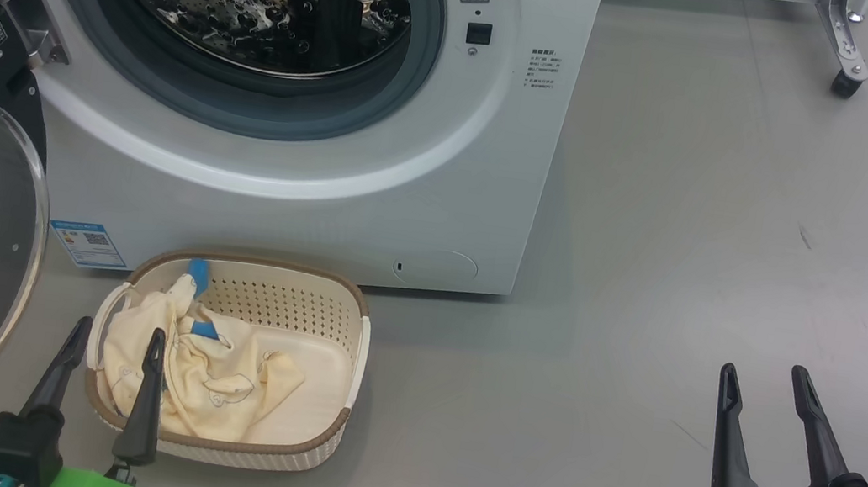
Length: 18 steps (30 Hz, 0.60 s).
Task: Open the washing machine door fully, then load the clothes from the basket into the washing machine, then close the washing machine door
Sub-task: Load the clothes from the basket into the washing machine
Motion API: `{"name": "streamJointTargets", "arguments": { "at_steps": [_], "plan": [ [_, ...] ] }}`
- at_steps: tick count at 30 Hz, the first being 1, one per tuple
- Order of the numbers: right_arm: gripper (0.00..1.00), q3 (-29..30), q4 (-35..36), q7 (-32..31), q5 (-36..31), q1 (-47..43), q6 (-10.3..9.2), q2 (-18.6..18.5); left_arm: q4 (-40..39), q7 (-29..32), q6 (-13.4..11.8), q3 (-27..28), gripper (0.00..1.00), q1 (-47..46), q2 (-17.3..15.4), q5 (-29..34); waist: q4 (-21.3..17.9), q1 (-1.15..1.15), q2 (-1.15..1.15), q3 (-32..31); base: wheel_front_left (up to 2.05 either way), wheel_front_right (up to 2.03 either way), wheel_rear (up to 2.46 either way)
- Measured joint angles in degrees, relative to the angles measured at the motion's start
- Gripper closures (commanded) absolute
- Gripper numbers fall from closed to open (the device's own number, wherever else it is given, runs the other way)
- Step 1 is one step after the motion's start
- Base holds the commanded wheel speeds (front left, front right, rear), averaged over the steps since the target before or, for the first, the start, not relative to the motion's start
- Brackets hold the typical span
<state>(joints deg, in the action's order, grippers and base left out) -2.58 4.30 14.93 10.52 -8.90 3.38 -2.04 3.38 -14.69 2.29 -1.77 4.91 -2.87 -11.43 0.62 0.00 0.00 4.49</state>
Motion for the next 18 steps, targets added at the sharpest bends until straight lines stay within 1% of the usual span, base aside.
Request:
{"name": "streamJointTargets", "arguments": {
  "at_steps": [9, 18],
  "plan": [
    [0.00, -0.07, -0.02, 0.00, 0.03, 0.03, 0.00, 0.00, -0.21, 0.00, 0.00, -0.01, 0.00, -0.10, 0.00, 0.37, 0.09, 0.00, 0.00, 0.23, 0.95, -0.95, 0.00],
    [0.00, -0.32, -0.10, 0.00, 0.07, 0.03, 0.00, 0.00, -0.20, 0.00, 0.00, -0.01, 0.00, -0.10, 0.00, 0.37, 0.17, 0.00, 0.00, 0.01, 0.58, -0.58, 0.00]
  ]
}}
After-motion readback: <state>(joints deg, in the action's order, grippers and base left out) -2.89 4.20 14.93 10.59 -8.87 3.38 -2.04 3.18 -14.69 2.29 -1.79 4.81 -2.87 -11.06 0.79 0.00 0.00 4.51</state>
